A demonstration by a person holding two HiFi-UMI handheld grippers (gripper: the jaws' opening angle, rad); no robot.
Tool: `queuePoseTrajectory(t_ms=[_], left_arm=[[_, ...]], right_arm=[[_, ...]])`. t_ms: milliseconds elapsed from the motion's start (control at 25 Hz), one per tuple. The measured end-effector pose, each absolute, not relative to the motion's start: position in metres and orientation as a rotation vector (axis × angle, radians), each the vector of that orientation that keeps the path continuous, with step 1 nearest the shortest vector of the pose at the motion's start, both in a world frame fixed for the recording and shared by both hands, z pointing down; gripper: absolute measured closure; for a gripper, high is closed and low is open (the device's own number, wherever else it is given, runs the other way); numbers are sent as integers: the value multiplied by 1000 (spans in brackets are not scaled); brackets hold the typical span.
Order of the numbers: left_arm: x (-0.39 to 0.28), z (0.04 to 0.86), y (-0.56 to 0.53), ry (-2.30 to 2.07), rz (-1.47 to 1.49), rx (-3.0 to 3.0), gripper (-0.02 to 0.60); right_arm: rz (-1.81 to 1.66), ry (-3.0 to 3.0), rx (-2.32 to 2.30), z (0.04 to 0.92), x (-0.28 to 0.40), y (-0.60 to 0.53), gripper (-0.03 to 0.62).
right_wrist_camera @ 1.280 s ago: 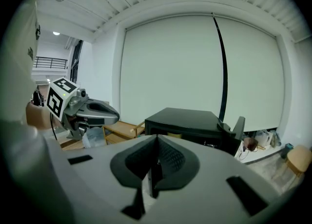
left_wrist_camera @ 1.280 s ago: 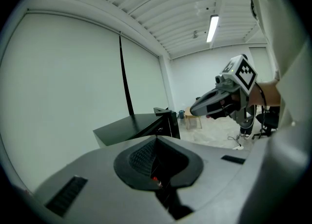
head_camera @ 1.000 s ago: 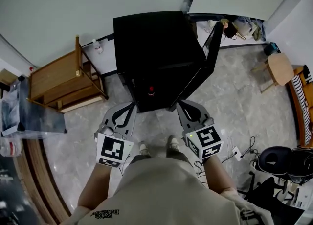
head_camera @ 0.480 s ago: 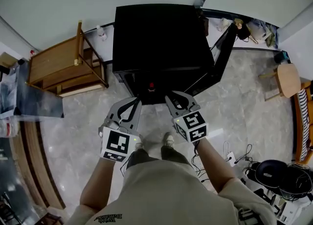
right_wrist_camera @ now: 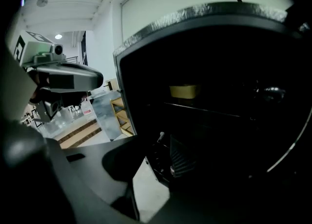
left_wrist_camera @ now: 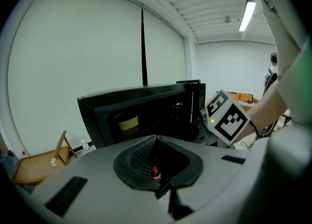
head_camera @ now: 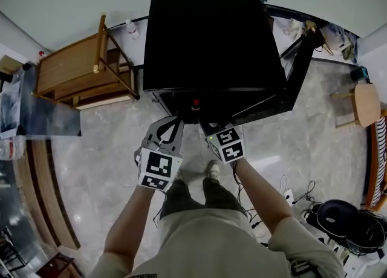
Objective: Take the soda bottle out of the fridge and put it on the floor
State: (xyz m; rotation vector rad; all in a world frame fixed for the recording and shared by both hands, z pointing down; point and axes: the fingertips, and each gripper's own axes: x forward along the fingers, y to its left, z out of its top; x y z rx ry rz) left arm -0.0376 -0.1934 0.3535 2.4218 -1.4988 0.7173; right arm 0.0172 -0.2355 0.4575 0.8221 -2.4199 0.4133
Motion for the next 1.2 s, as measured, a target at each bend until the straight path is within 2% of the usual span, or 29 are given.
queuePoseTrajectory(t_ms=[280, 880, 1200], left_arm=[[-42, 401, -211, -1466, 691, 2368, 575], [-48, 481, -239, -1417, 632, 2315, 574], [-51, 508, -240, -1398, 623, 2303, 574]], right_arm=[[445, -2350, 807, 535, 2, -259, 437], [490, -2214, 834, 663, -6, -300, 431], [495, -2173, 884, 703, -11, -325, 411]])
